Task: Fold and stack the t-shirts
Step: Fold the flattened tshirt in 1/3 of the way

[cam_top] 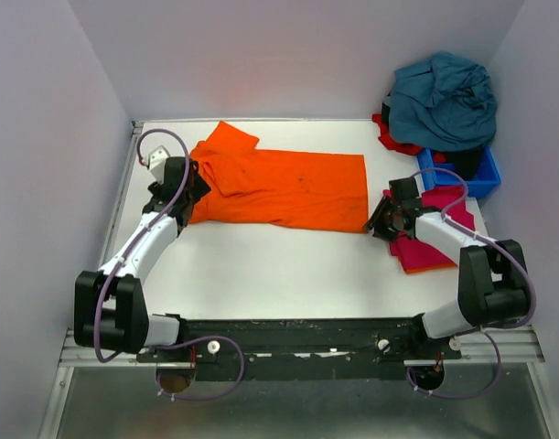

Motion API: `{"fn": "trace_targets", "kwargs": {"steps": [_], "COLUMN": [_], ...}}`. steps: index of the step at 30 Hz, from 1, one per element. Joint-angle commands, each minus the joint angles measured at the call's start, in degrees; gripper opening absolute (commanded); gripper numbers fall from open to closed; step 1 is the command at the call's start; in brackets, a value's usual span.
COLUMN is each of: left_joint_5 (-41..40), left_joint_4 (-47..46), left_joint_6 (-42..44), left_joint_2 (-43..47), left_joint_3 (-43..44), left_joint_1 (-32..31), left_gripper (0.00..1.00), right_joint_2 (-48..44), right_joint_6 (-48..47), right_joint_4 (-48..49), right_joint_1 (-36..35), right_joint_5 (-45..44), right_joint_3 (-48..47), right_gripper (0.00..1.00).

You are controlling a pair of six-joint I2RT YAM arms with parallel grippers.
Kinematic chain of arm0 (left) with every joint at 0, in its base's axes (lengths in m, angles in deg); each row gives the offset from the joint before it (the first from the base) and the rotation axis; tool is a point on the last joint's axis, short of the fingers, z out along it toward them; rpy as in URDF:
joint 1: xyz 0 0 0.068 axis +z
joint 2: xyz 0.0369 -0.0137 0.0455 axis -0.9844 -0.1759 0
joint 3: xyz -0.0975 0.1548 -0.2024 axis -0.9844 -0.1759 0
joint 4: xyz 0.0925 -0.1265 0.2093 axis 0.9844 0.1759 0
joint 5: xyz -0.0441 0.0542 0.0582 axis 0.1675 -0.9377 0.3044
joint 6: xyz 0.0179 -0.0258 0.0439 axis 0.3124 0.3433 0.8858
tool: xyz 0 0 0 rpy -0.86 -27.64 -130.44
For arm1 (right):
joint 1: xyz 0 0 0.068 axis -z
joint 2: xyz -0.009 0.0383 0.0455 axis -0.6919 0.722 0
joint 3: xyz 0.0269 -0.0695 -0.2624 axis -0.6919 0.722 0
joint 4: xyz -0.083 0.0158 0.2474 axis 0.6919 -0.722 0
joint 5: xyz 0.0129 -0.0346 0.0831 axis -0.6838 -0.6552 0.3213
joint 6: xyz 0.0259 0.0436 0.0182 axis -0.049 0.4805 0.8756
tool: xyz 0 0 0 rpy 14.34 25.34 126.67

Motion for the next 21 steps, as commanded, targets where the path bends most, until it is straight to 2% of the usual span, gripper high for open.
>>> {"fn": "trace_targets", "kwargs": {"steps": [1, 5, 8, 10, 13, 16, 21], "left_joint_5": [-4.47, -3.42, -2.54, -2.71, -1.57, -1.74, -1.92], "left_joint_4": [-1.90, -2.69, -2.08, -2.17, -4.71, -4.46, -3.66], "left_joint_6": [-5.28, -5.90, -5.46, -6.33, -8.35, -9.23, -10.90], "left_joint_2": [5.94, 7.62, 6.57, 5.77, 4.46, 2.26, -0.55], "left_joint_3": [-6.57, -8.78, -8.52, -8.86, -10.79, -10.89, -10.27], "left_joint_1": [0.38, 2.31, 3.55, 3.72, 3.72, 3.72, 3.81], "left_gripper": [0.79, 0.77, 0.77, 0.76, 0.75, 0.75, 0.72], "right_joint_2": [2.80, 6.23, 7.21, 6.94, 7.82, 8.61, 4.58], "right_joint_6": [3.21, 4.09, 4.09, 4.27, 3.83, 2.16, 0.23], "right_joint_4": [4.22, 4.75, 4.32, 4.31, 2.13, 0.10, -1.83], "right_joint_1": [-0.43, -0.52, -0.87, -0.96, -0.96, -0.96, -0.88], "right_joint_5": [0.15, -0.02, -1.34, -1.34, -4.50, -3.89, -7.57], "right_joint_3": [-0.75, -2.51, -3.12, -2.86, -4.44, -6.11, -5.67], "right_gripper": [0.48, 0.47, 0.42, 0.31, 0.22, 0.01, 0.01]}}
